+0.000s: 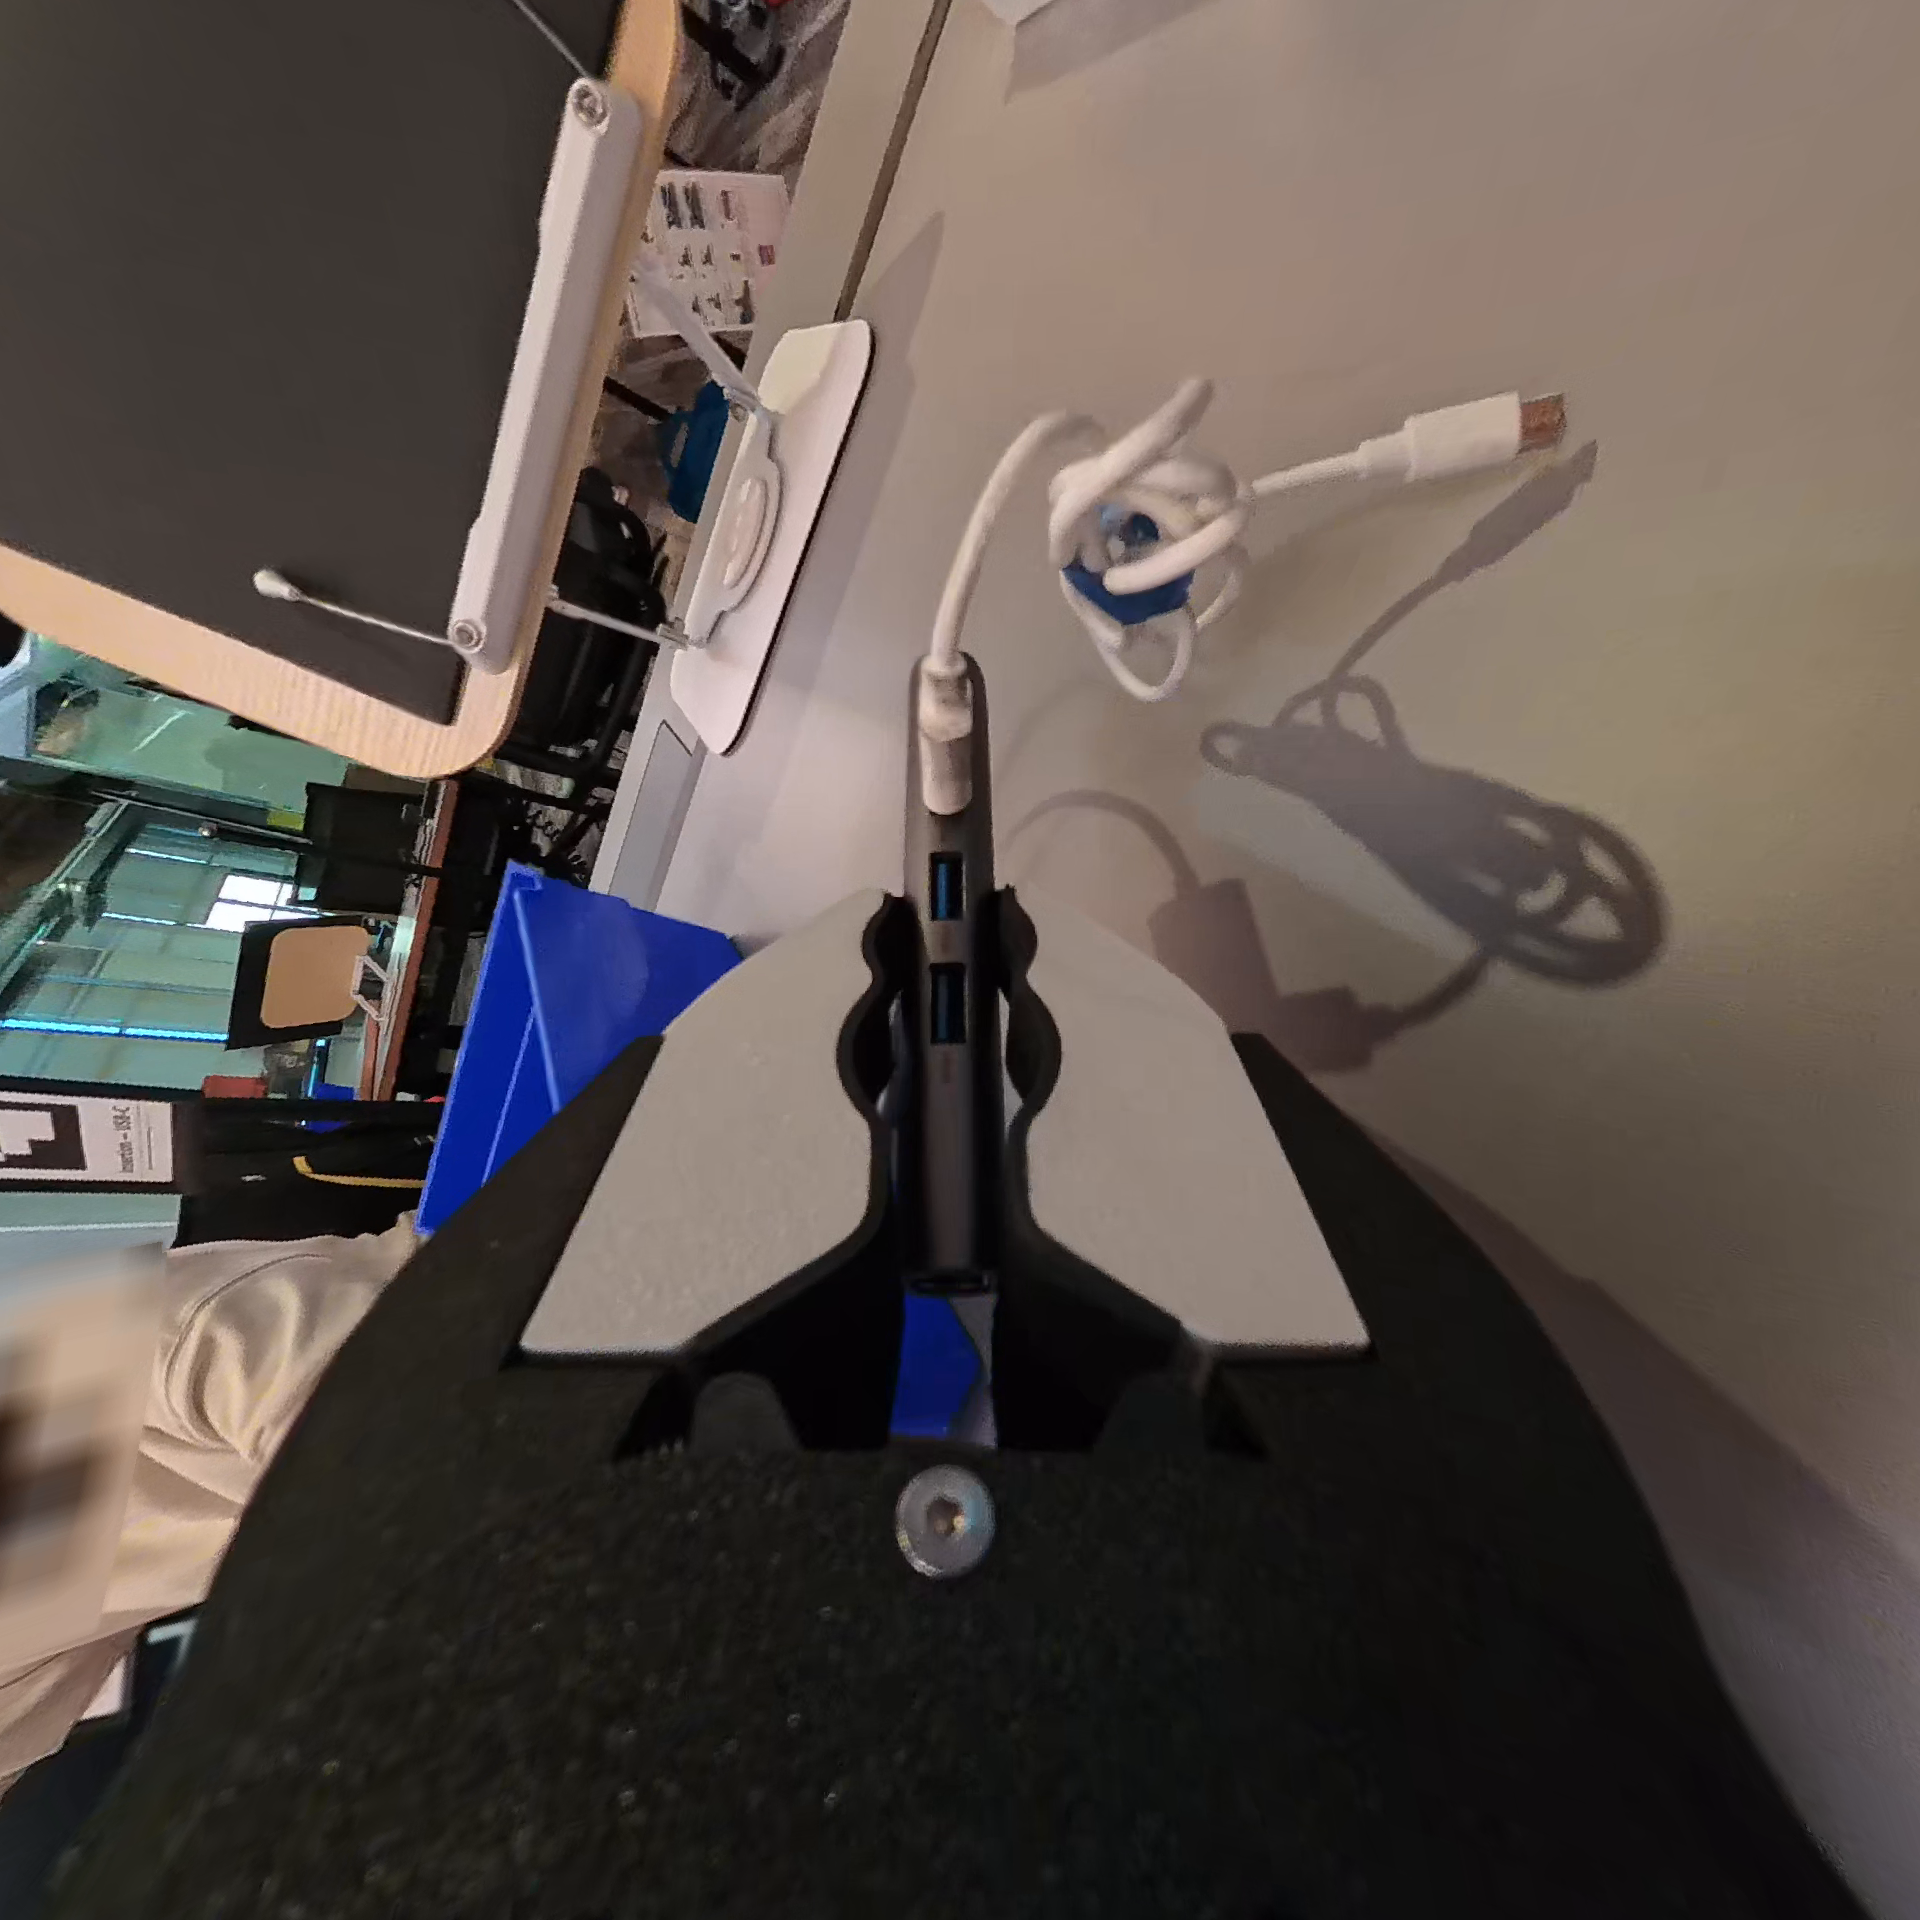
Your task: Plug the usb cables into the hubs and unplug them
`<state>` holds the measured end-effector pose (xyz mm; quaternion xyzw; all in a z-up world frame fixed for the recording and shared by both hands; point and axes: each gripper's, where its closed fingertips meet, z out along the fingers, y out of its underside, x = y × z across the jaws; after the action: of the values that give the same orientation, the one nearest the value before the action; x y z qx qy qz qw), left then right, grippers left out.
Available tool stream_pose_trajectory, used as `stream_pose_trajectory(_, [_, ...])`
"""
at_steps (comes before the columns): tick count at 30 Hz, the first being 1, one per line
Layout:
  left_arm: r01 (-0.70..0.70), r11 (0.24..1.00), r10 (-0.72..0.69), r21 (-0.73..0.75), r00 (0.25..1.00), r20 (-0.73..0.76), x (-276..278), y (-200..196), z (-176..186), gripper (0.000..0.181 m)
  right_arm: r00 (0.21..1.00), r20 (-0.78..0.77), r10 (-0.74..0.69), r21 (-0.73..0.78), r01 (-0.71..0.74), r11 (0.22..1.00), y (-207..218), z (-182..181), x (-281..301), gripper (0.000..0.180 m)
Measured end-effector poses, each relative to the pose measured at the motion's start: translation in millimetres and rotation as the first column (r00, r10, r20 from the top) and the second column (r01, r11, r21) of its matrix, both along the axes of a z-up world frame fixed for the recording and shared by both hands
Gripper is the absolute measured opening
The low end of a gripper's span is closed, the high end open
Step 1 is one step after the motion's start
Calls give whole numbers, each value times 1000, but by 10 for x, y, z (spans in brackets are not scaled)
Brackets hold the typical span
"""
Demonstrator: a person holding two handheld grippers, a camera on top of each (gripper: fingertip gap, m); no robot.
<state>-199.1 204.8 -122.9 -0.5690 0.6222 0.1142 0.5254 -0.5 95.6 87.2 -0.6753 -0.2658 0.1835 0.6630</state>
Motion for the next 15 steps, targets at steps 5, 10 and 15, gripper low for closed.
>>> stream_pose_trajectory(5, [16, 1000, -16, -1, 1000, -14, 38, -58, -15, 17, 986, 99, -135, -82, 143, 986, 502, -404, 728, 6])
stream_pose_trajectory(10, [27, 1000, -27, 0, 999, -24, 59, -95, -29, 16, 988, 94, -124, -374, 150, 915, 815, -1376, 1072, 6])
stream_pose_trajectory(15, [35, 999, -35, 5, 999, -36, 73, -108, -56, 16, 989, 80, -125, -371, 146, 917, 754, -1344, 1119, 6])
